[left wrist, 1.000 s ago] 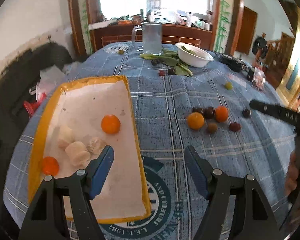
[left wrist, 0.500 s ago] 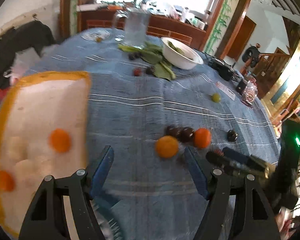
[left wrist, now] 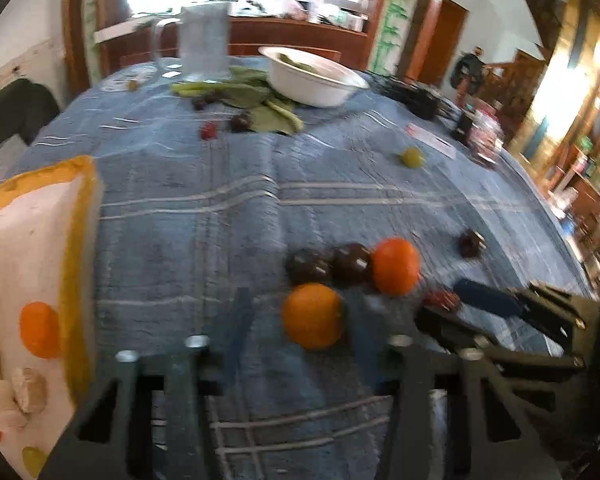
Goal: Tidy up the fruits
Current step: 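Grasp a mandarin with the left gripper while the right gripper grasps the red date, then carry the mandarin and red date over the tray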
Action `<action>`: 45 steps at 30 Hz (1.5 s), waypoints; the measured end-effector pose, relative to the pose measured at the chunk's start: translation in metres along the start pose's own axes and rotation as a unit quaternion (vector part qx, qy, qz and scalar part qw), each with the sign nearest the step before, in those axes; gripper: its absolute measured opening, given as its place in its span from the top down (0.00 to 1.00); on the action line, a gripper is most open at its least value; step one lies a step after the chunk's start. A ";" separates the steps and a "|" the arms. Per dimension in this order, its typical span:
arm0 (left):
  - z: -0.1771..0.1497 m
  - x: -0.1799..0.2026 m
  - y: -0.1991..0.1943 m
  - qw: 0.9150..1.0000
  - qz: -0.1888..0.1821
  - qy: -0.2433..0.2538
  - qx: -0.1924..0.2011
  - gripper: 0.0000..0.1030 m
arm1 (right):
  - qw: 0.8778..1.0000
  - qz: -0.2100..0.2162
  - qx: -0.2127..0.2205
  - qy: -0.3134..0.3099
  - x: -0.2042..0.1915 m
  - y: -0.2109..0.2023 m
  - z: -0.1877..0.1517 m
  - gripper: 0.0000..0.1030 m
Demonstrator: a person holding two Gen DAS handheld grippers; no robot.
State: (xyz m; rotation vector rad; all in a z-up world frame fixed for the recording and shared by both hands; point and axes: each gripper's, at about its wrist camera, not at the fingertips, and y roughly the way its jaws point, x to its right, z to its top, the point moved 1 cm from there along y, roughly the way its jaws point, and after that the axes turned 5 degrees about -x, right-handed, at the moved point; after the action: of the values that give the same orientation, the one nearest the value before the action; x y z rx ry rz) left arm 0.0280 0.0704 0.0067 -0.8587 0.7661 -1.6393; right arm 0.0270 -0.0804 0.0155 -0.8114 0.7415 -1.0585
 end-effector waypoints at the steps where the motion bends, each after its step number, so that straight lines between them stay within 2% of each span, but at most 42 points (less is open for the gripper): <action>1: -0.002 0.004 0.000 1.000 0.006 0.009 0.001 0.72 | 1.000 -0.005 0.001 -0.003 -0.001 0.000 -0.001 0.58; 3: -0.002 0.007 0.000 1.000 0.015 0.017 0.005 0.73 | 1.000 -0.015 0.002 -0.007 -0.002 0.000 -0.001 0.62; 6: -0.003 0.005 0.002 1.000 0.004 0.010 0.006 0.72 | 1.000 -0.018 0.003 -0.009 -0.003 0.000 -0.001 0.73; 8: -0.003 0.004 0.007 1.000 -0.007 0.004 -0.002 0.72 | 1.000 -0.021 0.004 -0.011 -0.003 0.000 -0.001 0.73; 12: -0.006 0.010 0.004 1.000 0.007 0.017 0.004 0.74 | 1.000 -0.005 0.008 -0.001 -0.001 -0.002 -0.001 0.74; 23: -0.004 0.003 -0.025 0.998 0.007 0.002 0.068 0.74 | 0.999 -0.003 0.042 0.015 -0.005 -0.010 -0.003 0.74; 28: -0.013 -0.014 -0.063 0.995 0.007 -0.027 0.097 0.74 | 0.998 0.014 0.062 0.011 -0.020 -0.026 -0.002 0.74; 34: -0.045 -0.077 -0.122 0.988 0.044 -0.097 0.115 0.73 | 0.994 0.067 0.085 -0.017 -0.072 -0.063 -0.002 0.73; 38: -0.071 -0.124 -0.147 0.977 0.103 -0.148 0.113 0.73 | 0.989 0.108 0.078 -0.057 -0.125 -0.068 0.003 0.73; 40: -0.083 -0.141 -0.152 0.973 0.131 -0.164 0.102 0.73 | 0.987 0.122 0.069 -0.077 -0.151 -0.063 0.004 0.73; 43: -0.096 -0.158 -0.152 0.968 0.150 -0.180 0.088 0.73 | 0.984 0.132 0.057 -0.108 -0.188 -0.052 0.005 0.73; 45: -0.103 -0.167 -0.149 0.967 0.150 -0.189 0.081 0.73 | 0.982 0.134 0.047 -0.125 -0.209 -0.045 0.003 0.73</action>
State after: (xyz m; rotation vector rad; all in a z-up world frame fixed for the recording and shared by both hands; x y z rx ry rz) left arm -0.1087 0.2703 0.0511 -0.8587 0.4610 -1.2050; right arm -0.0560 0.1044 0.0829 -0.7242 0.5641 -0.7284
